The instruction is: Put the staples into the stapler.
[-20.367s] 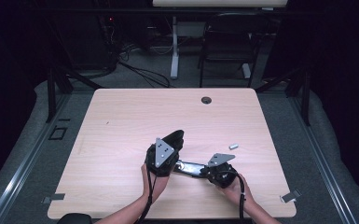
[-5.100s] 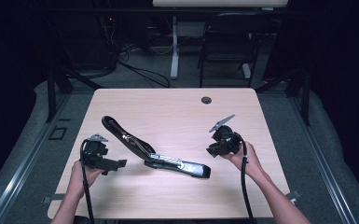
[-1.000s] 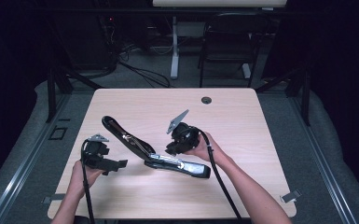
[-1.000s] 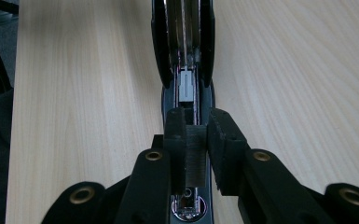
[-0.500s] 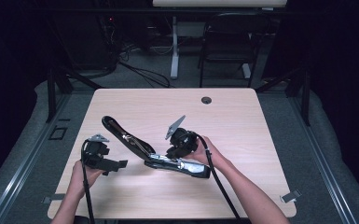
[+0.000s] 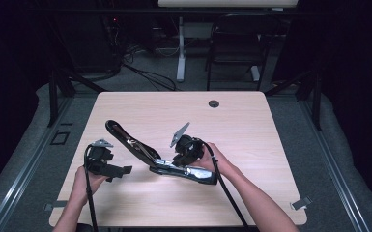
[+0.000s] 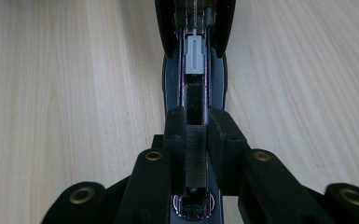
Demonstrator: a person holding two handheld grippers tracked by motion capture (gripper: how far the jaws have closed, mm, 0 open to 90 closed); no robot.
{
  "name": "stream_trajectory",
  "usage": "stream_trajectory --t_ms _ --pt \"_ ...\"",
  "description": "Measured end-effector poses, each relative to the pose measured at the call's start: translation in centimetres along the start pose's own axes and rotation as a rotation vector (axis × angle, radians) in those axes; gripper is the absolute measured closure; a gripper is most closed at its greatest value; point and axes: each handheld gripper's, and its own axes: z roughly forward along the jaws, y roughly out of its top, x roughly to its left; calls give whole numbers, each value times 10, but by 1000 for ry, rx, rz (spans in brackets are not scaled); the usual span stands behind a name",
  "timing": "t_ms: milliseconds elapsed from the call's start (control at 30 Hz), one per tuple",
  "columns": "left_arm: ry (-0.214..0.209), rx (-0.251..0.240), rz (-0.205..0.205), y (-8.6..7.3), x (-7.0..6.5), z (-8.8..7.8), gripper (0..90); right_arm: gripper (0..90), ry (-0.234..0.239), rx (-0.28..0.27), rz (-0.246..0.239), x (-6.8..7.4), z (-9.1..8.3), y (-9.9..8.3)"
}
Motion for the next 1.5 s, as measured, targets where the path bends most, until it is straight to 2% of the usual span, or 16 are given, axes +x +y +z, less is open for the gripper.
stream_trajectory --t_ms 733,1500 --pt "1 5 2 0 0 1 0 784 -9 39 -22 2 0 -5" --pt "0 3 0 0 0 0 0 778 -23 41 -22 4 -3 -10"
